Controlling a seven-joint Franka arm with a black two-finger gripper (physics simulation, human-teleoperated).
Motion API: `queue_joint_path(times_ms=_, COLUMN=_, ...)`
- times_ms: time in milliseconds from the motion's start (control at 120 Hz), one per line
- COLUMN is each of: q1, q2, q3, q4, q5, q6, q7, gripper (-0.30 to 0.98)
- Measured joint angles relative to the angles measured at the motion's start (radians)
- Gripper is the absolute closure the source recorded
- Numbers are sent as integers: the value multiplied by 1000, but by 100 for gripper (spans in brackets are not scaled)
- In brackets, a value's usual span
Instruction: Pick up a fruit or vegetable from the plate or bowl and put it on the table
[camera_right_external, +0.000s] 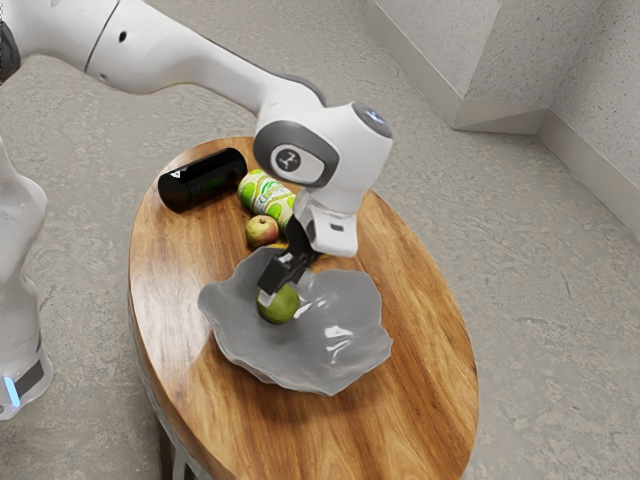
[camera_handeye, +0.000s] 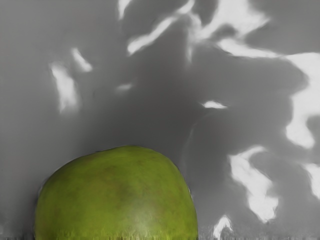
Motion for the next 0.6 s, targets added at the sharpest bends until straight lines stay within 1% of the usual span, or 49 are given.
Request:
queue_joint_path(times_ms=367, q1=16, q2=14, q3=7, q4=6, q5=17, q6=12, q7=52, gripper=0)
queue_joint_path(times_ms=600, q1=17, q2=53, q3=7, q4=18, q5=19, q6=23, q7=74, gripper=0)
